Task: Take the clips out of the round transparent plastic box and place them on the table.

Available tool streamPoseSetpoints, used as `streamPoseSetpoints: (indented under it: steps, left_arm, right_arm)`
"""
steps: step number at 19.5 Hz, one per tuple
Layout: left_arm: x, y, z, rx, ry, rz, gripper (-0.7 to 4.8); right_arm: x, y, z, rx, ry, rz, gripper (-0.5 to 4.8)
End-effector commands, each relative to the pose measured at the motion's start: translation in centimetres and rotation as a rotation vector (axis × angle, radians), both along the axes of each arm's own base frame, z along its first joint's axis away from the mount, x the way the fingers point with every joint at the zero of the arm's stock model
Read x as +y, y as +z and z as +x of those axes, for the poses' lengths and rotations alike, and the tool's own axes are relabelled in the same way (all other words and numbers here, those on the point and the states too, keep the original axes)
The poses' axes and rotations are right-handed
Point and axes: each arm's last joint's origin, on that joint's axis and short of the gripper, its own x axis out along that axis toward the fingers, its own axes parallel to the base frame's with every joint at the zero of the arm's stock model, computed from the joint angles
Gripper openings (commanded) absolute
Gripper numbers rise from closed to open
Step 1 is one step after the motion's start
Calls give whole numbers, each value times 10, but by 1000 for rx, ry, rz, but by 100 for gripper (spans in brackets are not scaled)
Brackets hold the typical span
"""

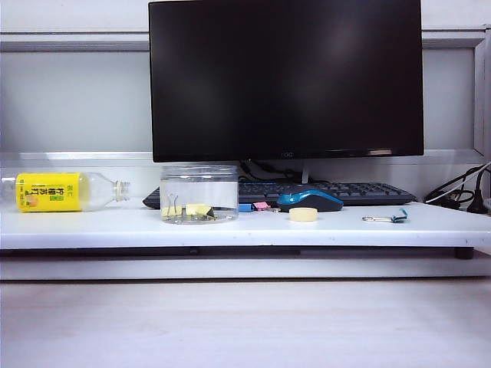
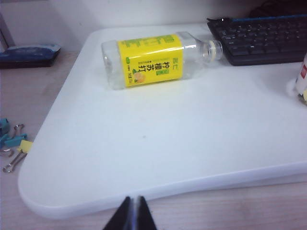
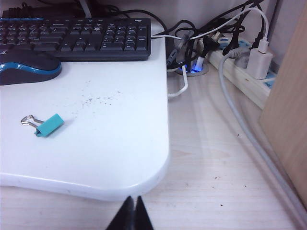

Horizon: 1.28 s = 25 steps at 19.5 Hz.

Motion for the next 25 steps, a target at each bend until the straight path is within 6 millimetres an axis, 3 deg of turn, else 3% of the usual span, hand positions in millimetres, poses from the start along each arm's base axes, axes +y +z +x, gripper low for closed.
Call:
streamPoseSetpoints:
  steps: [1, 19, 25]
  left_arm:
    - [0, -3, 0, 17, 1, -2, 25]
    - [0, -3, 0, 17, 0, -3, 25]
    - [0, -3, 0, 32, 50, -290, 25]
  right_arm:
    - [0, 0, 0, -1, -2, 0, -1]
    - [0, 0, 0, -1, -1, 0, -1]
    - [0, 0, 0, 1, -12, 73, -1]
